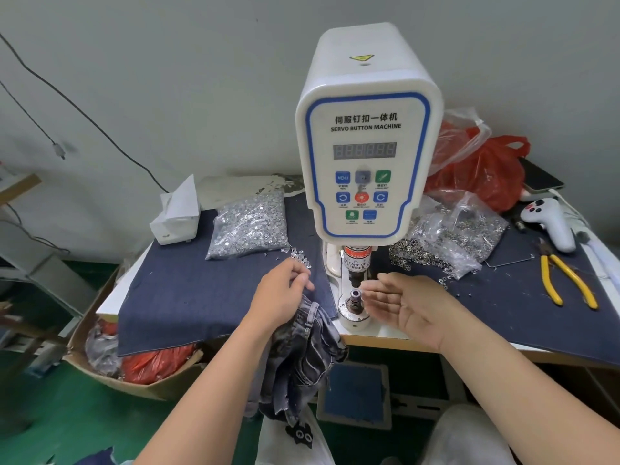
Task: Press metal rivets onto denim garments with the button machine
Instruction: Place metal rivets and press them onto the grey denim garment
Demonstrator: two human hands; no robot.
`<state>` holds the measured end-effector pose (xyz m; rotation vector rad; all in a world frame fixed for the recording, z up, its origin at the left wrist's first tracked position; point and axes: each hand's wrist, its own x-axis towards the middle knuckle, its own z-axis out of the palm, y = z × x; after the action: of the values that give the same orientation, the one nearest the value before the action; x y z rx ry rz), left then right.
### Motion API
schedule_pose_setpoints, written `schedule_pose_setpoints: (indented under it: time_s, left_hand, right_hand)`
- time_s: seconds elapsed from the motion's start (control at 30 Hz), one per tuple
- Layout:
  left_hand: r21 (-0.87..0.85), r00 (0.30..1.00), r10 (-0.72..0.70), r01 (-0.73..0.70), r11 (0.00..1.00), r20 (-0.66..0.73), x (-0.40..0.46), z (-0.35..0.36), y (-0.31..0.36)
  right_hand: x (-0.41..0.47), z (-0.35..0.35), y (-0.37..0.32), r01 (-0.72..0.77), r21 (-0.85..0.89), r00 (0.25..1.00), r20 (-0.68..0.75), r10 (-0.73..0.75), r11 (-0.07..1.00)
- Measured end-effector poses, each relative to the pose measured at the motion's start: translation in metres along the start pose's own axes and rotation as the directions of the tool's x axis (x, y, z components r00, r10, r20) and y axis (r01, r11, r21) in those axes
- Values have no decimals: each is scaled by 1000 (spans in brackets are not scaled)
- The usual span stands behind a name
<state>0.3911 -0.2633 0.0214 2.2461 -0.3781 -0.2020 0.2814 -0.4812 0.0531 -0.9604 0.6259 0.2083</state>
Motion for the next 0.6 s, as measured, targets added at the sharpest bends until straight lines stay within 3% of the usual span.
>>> schedule_pose_setpoints:
  time_s: [0.1, 0.17, 0.33, 0.43, 0.6]
  left_hand:
    - [-88, 999, 21, -17, 996, 48, -11, 1, 3]
    - [-126, 997, 28, -20, 992, 67, -17, 2, 5]
    - [-231, 995, 29, -7, 973, 92, -31, 13, 22]
    - [-353, 999, 24, -13, 936, 27, -36, 24, 31]
    - [-457, 998, -56, 50, 888, -1, -40, 40, 38]
  right_hand:
    - [7, -12, -2, 109, -115, 986, -111, -122, 987]
    - [13, -20, -1, 184, -288, 950, -193, -246, 940]
    - [23, -40, 10, 336, -661, 803, -171, -571, 671]
    - [24, -45, 17, 394, -657, 763, -157, -628, 643]
    - [27, -50, 17, 398, -642, 777, -144, -613, 655]
